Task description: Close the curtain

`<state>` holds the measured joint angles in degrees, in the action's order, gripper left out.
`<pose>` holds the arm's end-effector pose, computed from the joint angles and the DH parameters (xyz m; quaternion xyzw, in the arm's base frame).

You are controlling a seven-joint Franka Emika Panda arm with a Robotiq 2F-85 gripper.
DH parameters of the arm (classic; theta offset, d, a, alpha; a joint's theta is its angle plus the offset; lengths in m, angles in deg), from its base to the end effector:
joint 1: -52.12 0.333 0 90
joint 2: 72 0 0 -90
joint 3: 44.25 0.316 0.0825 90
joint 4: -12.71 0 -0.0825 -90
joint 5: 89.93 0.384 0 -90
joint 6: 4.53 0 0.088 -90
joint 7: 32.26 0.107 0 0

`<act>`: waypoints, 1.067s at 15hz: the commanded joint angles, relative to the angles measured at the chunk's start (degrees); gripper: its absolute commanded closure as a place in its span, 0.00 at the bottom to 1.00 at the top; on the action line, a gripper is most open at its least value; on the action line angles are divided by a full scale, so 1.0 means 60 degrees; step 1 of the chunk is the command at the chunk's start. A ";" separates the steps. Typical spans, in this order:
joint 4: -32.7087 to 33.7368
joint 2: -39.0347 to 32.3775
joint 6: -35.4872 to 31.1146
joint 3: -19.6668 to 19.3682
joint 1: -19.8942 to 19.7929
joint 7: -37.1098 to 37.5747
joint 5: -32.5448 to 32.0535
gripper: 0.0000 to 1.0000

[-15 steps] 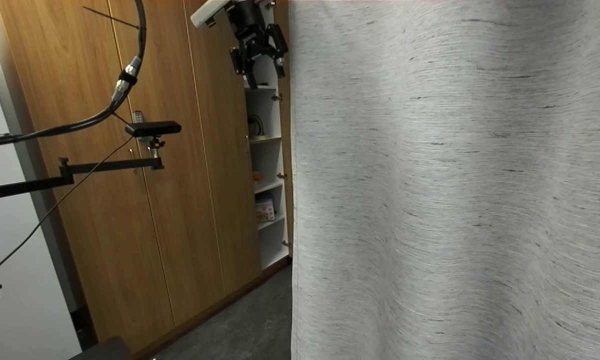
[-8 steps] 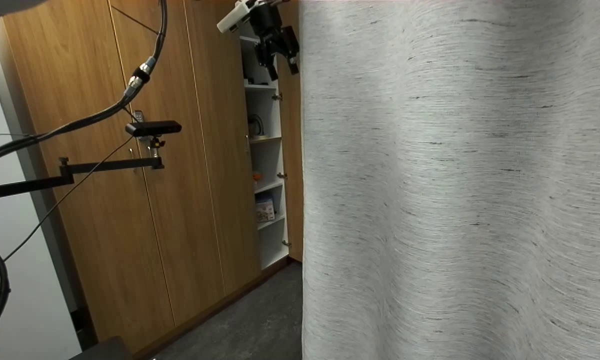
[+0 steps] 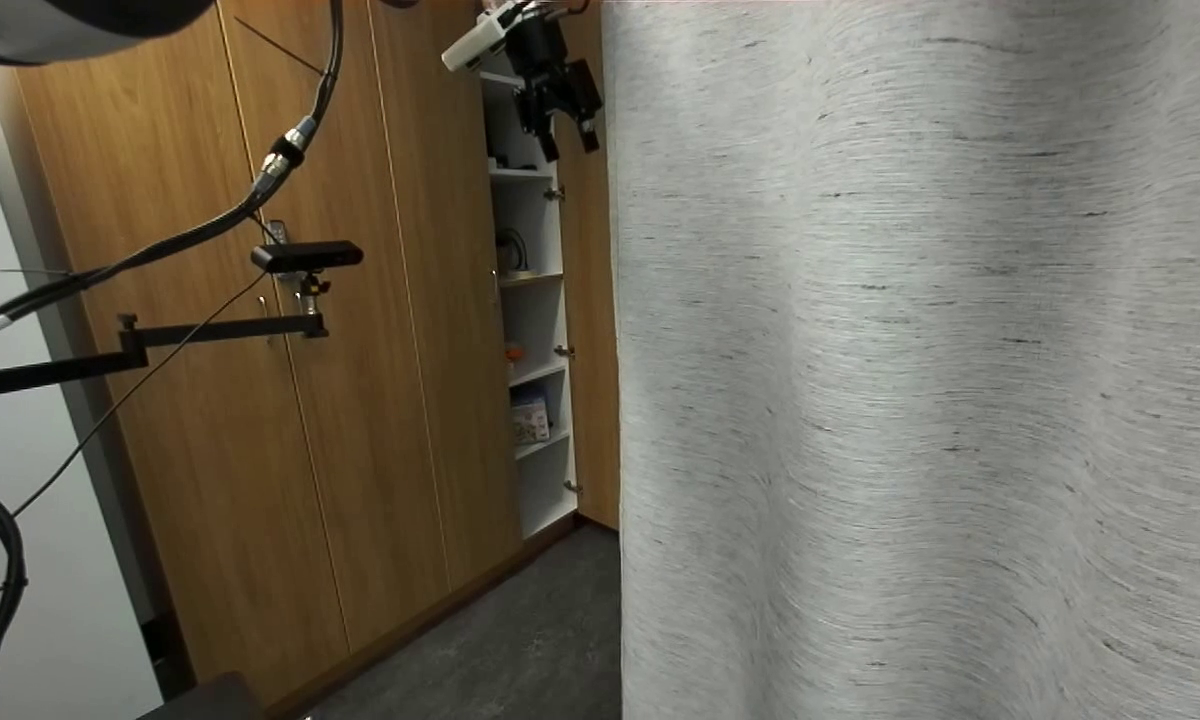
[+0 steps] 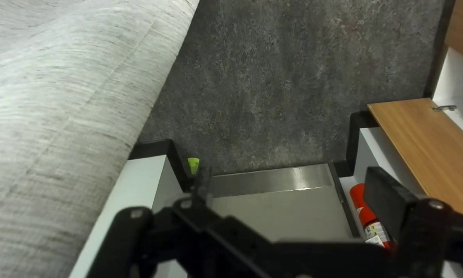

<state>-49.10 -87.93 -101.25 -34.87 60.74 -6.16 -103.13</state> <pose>0.6216 0.1571 0.7072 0.9784 -0.0818 0.1880 0.0246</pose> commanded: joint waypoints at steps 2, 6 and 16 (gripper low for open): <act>-0.0153 0.0131 -0.0739 -0.0161 -0.0037 0.1708 0.0132 0.00; -0.1004 0.0527 -0.1569 -0.0289 0.0003 0.3746 0.0065 0.00; -0.4919 0.2682 -0.3781 -0.0234 0.0932 1.0296 -0.1057 0.00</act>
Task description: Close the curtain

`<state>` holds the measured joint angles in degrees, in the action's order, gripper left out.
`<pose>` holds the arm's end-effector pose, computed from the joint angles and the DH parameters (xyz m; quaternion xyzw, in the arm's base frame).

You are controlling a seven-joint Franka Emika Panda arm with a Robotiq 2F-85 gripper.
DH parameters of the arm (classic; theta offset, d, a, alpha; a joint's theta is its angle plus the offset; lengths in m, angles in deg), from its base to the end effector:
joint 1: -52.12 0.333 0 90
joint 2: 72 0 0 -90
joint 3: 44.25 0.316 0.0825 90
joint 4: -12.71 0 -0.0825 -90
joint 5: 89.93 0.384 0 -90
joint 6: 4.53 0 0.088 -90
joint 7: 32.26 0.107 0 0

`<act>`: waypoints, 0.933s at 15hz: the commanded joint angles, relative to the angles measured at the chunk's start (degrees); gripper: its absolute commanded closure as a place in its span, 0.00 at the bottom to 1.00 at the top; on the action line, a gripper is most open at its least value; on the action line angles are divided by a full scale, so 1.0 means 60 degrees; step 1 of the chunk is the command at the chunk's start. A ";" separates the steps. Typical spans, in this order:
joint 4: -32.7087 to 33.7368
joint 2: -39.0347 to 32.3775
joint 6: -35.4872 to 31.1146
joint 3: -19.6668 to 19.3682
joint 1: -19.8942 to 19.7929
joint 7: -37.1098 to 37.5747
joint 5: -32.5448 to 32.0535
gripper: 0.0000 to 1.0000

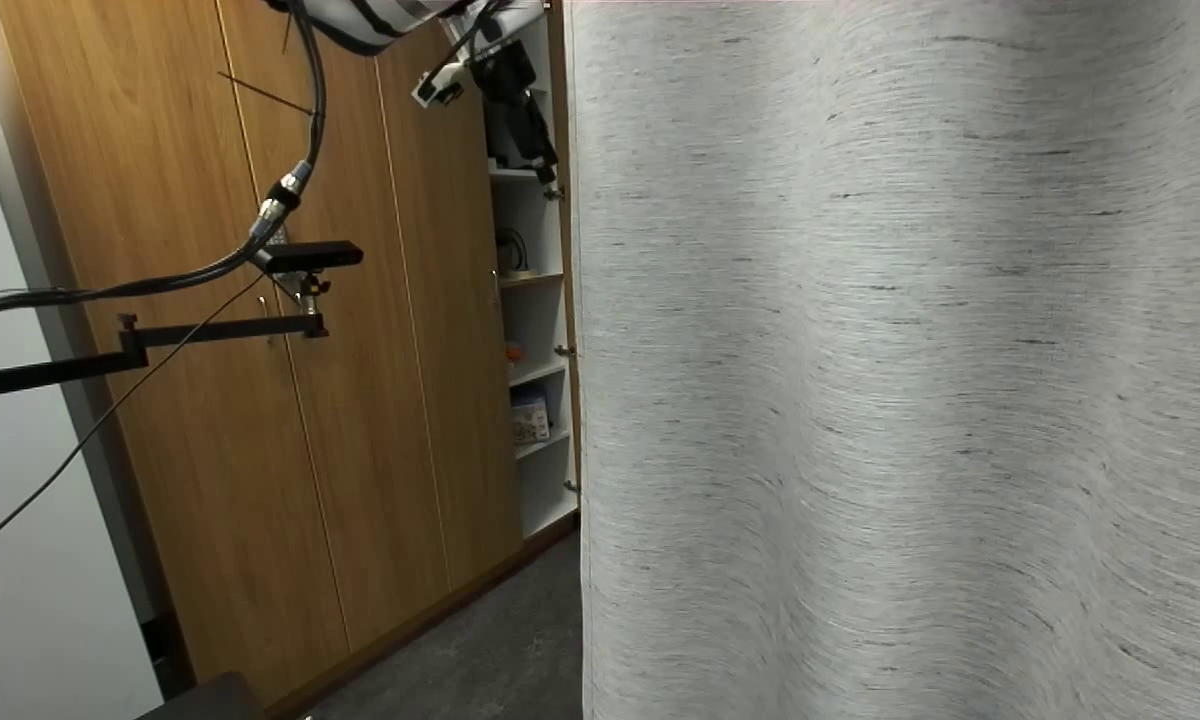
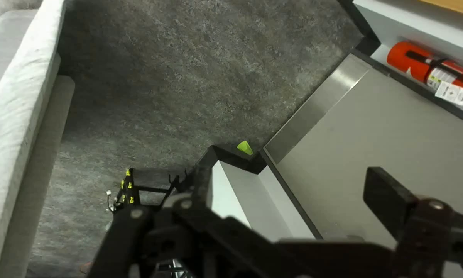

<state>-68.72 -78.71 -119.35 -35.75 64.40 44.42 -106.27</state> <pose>0.5937 0.2001 0.6789 -0.8638 0.4292 -0.2497 0.0858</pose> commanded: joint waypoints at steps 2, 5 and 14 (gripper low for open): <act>-0.2434 0.1654 -0.1016 0.0030 0.0396 0.3221 -0.0803 0.00; -0.3511 0.2499 -0.1020 0.0435 0.0224 0.5152 -0.1108 0.00; -0.4838 0.3747 0.0034 0.1353 -0.0434 0.9480 -0.1559 0.00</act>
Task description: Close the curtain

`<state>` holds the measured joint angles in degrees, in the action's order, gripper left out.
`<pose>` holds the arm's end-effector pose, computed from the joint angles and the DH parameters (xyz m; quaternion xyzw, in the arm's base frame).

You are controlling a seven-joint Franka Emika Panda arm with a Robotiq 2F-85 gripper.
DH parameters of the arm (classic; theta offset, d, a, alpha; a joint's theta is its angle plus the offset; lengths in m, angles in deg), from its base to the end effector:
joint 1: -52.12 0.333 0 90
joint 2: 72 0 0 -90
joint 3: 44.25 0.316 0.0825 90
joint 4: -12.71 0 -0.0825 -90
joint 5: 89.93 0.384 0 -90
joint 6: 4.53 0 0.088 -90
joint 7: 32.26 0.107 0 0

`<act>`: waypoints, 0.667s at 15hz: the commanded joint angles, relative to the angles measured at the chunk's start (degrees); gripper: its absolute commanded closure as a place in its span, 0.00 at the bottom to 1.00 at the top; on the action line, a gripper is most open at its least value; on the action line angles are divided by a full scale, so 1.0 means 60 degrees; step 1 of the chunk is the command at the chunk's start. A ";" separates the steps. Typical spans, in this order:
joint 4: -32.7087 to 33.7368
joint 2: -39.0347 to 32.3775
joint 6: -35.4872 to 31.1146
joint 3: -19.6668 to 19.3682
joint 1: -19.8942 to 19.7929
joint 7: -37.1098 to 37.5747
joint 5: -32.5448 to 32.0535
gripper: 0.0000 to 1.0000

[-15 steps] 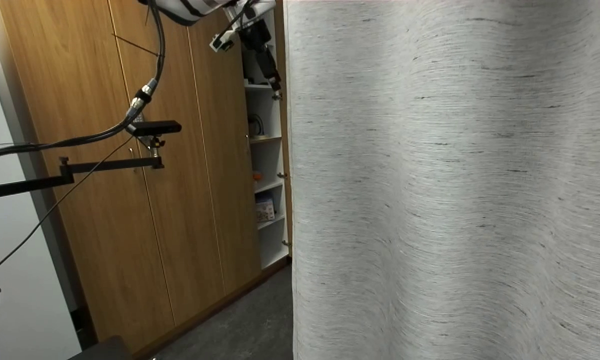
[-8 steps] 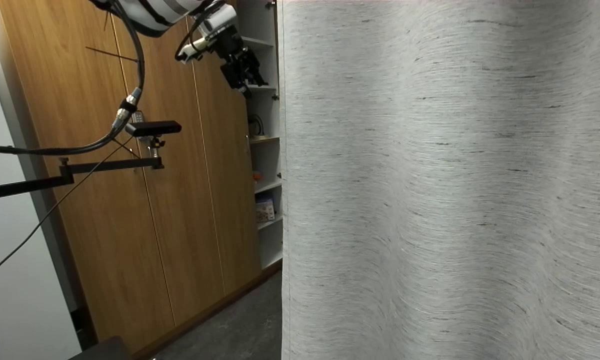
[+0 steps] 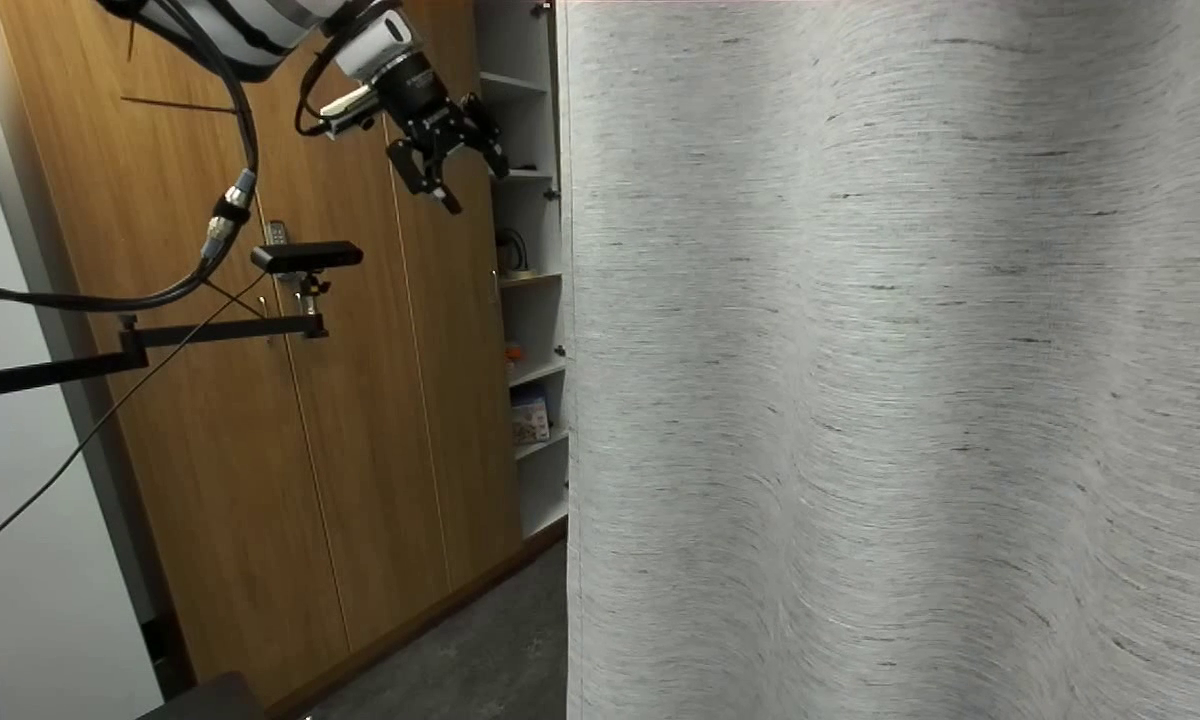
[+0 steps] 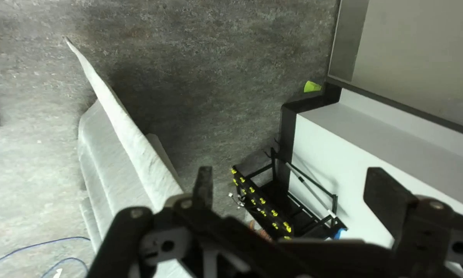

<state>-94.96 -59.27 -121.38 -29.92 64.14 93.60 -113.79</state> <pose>0.4739 0.2250 0.6441 -0.6627 0.6910 -0.2620 0.1210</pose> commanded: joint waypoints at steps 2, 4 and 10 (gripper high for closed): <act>-0.0550 0.0612 0.0760 0.0512 -0.0494 0.1818 -0.0393 0.00; -0.0609 0.0682 0.1156 0.0612 -0.0559 0.2123 -0.0514 0.00; -0.0548 0.0703 0.2480 0.0798 -0.0598 0.2569 -0.0994 0.00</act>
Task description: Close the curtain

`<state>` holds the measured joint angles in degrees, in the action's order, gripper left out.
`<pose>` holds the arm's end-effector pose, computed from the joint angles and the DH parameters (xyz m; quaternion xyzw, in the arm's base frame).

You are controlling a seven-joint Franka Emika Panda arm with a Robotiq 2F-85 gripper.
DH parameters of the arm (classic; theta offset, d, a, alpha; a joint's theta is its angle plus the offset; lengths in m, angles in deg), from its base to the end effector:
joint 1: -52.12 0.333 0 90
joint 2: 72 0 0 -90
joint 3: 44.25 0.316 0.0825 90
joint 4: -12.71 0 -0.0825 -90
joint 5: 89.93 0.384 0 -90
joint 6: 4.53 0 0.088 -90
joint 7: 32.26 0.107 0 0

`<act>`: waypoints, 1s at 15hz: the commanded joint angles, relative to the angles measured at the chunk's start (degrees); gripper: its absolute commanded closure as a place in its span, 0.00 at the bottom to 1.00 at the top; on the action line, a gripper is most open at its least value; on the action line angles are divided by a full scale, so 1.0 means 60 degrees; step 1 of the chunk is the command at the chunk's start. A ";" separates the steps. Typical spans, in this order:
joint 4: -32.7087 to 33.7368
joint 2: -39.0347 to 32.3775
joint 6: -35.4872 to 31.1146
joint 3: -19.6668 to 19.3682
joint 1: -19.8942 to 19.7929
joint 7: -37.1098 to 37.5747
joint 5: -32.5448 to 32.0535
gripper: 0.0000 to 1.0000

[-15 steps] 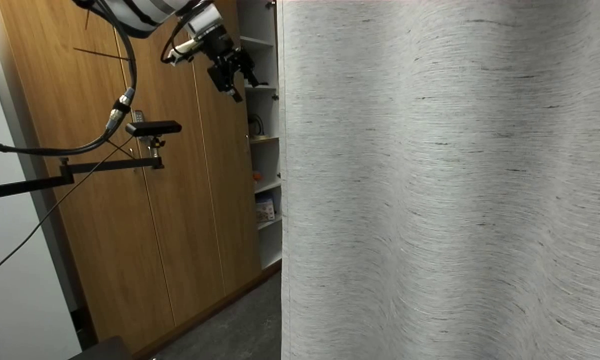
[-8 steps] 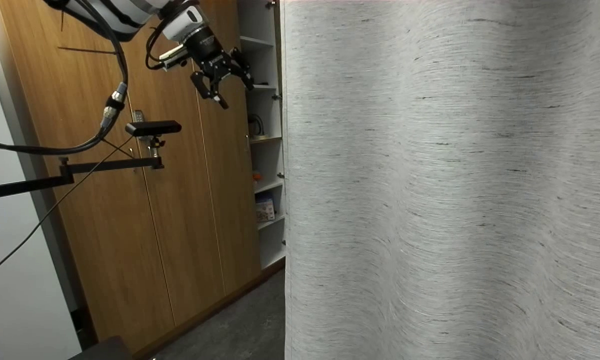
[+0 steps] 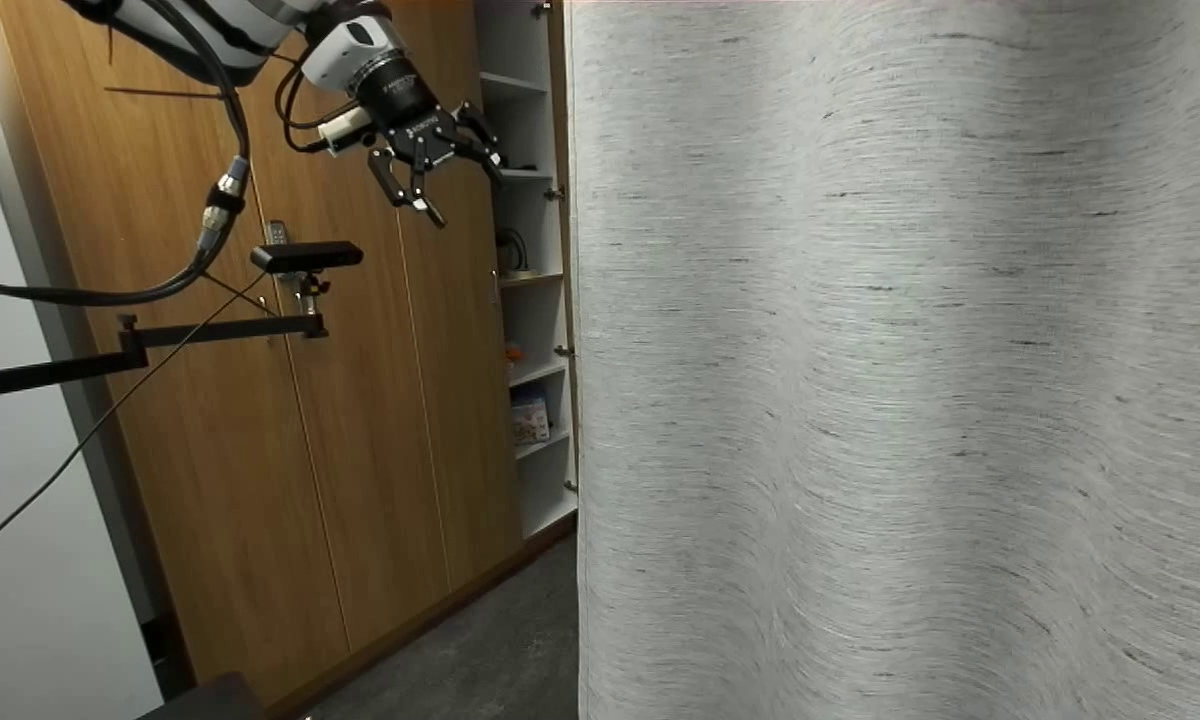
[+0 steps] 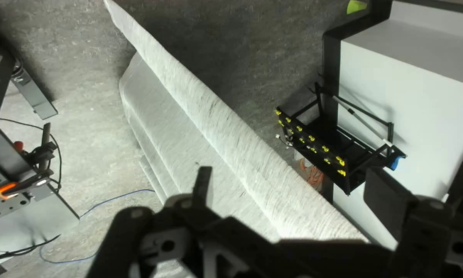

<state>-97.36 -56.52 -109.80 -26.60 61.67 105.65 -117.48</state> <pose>0.4487 0.2098 0.6273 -0.5779 0.7645 -0.2819 0.0451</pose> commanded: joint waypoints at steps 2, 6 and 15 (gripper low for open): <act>-0.0103 0.0227 0.0925 0.0275 -0.0160 0.0603 -0.0519 0.00; -0.0048 0.0192 0.1600 0.0326 -0.0120 0.0598 -0.0722 0.00; -0.0312 0.0308 0.1098 0.0265 0.0086 -0.0395 -0.1697 0.00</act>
<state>-97.52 -56.32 -101.12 -24.99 61.77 105.24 -125.10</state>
